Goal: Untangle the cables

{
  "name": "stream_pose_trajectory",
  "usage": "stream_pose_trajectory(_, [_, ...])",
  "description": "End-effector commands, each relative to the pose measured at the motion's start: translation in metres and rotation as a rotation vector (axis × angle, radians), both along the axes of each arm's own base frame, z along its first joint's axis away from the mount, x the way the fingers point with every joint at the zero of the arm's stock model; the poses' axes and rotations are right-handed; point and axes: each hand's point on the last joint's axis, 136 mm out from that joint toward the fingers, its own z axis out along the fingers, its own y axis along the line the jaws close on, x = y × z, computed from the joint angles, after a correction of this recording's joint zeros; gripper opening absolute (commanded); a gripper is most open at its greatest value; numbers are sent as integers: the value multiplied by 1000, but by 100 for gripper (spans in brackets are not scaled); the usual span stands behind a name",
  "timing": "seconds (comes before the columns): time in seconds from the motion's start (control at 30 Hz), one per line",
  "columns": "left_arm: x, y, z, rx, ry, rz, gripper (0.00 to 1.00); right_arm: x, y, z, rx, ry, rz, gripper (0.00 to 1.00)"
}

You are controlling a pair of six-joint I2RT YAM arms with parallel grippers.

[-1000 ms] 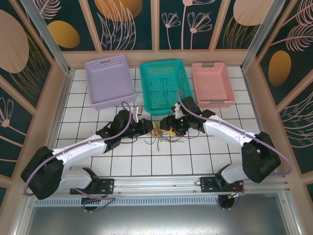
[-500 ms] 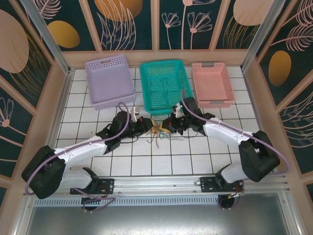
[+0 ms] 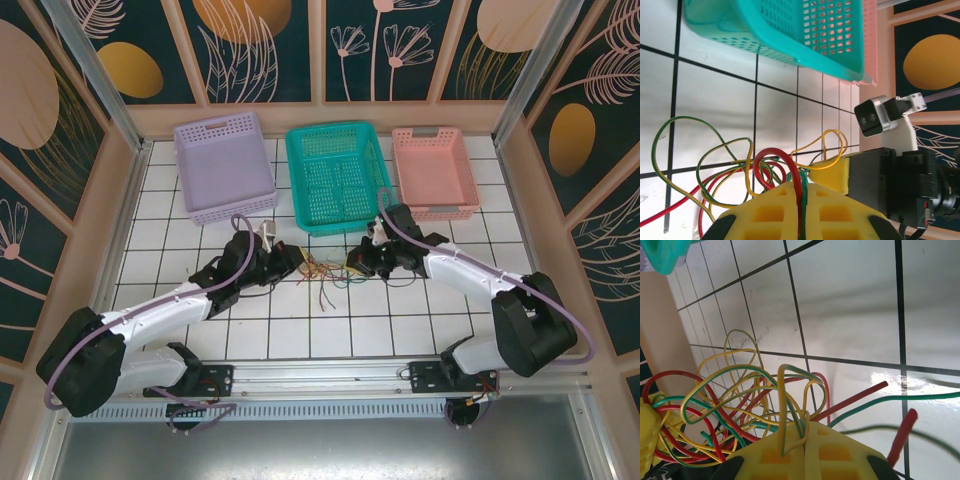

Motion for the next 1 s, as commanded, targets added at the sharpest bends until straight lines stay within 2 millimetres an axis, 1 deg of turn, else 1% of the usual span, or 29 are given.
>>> stream_pose_trajectory(0.0, [1, 10, -8, 77, 12, 21, 0, 6, -9, -2, -67, -26, -5, 0])
stream_pose_trajectory(0.17, [2, 45, -35, 333, 76, 107, 0, 9, -27, -4, -100, -35, -22, 0])
stream_pose_trajectory(0.23, [1, 50, -40, 374, 81, 102, 0, 9, -32, -4, -92, -29, -27, 0])
stream_pose_trajectory(0.3, [1, 48, -40, 364, 74, 92, 0, 8, -30, -6, -86, -20, -15, 0])
stream_pose_trajectory(0.33, [1, 46, -40, 351, 73, 89, 0, 6, -28, -8, -78, -11, -4, 2])
stream_pose_trajectory(0.4, [2, 41, -40, 325, 68, 77, 0, 5, -22, -10, -63, -3, 13, 12])
stream_pose_trajectory(0.47, [3, 34, -38, 295, 58, 61, 0, 6, -20, -7, -62, -24, 13, 22])
stream_pose_trajectory(0.6, [3, 19, -29, 254, 2, -16, 0, 9, -23, 2, -64, -83, 7, 35])
stream_pose_trajectory(0.7, [0, 15, -29, 273, -15, -73, 0, 12, -27, 14, -83, -157, 15, 39])
stream_pose_trajectory(0.77, [-1, 12, -28, 282, -31, -106, 0, 12, -24, 21, -89, -206, 42, 41])
stream_pose_trajectory(0.8, [-3, 10, -26, 280, -46, -130, 0, 11, -21, 22, -98, -220, 64, 42])
stream_pose_trajectory(0.87, [-3, 9, -23, 291, -68, -149, 0, 7, -16, 12, -130, -215, 105, 43])
stream_pose_trajectory(0.9, [-2, 12, -24, 309, -64, -140, 0, 6, -17, 4, -152, -186, 101, 43])
stream_pose_trajectory(0.93, [0, 14, -25, 322, -62, -131, 0, 3, -16, -4, -148, -141, 96, 43])
stream_pose_trajectory(0.97, [0, 13, -25, 321, -60, -130, 0, 0, -12, -7, -117, -107, 96, 43])
